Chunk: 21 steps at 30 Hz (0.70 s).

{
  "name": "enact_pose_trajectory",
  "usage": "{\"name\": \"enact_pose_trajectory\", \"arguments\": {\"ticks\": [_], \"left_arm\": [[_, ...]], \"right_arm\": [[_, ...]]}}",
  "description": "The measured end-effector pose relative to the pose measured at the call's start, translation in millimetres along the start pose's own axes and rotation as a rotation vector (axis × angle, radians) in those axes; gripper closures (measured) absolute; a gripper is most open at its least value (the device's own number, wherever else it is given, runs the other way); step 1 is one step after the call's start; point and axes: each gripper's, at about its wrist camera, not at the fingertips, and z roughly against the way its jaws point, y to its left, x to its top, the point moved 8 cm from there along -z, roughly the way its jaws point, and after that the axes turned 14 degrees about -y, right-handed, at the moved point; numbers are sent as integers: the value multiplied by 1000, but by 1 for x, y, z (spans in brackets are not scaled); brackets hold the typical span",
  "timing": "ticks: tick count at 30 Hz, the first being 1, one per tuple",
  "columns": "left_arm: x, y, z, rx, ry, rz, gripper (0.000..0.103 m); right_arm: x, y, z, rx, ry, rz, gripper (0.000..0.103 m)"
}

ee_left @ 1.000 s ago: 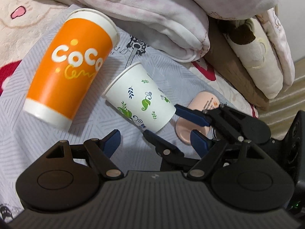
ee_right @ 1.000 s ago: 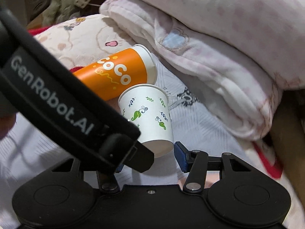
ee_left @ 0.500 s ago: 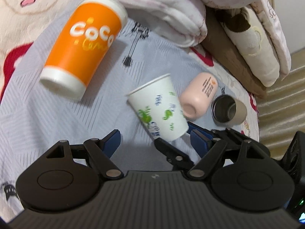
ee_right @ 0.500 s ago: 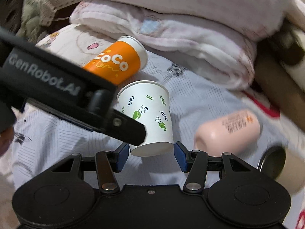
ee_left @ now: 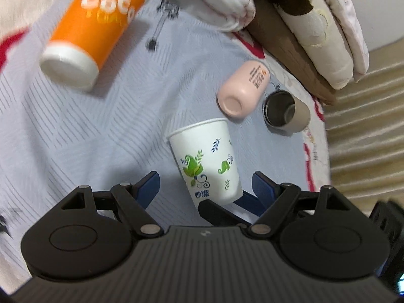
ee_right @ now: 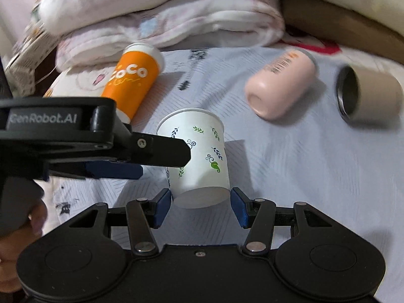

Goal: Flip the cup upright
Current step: 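Close the right gripper on the white paper cup's base, then rotate the held paper cup upright with the right gripper, opening up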

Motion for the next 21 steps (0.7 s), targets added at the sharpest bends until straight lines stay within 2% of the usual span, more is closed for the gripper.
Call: {"name": "enact_pose_trajectory", "arguments": {"ticks": [2, 4, 6, 8, 10, 13, 15, 18, 21], "left_arm": [[0, 2, -3, -17, 11, 36, 23], [-1, 0, -4, -32, 14, 19, 23], [-3, -3, -5, -36, 11, -4, 28], [-4, -3, -6, -20, 5, -45, 44], [-5, 0, -7, 16, -2, -98, 56], [-4, 1, -7, 5, -3, -122, 56], [-3, 3, -8, -4, 6, -120, 57], [-2, 4, -8, -21, 19, -132, 57], [-1, 4, -10, -35, 32, -133, 56]], "right_arm": [[-2, 3, 5, -20, -20, -8, 46], [-5, 7, 8, -32, -25, -14, 46], [-9, 11, 11, -28, -11, -27, 46], [-14, 13, 14, -29, 6, -44, 46], [-18, 13, 14, -40, 30, -49, 46], [-23, 16, 11, -60, 63, -8, 46], [-20, 20, 11, -66, 57, 51, 33], [-10, 24, 14, -66, 20, 180, 24], [2, 26, 8, -12, 34, 241, 24]]}}
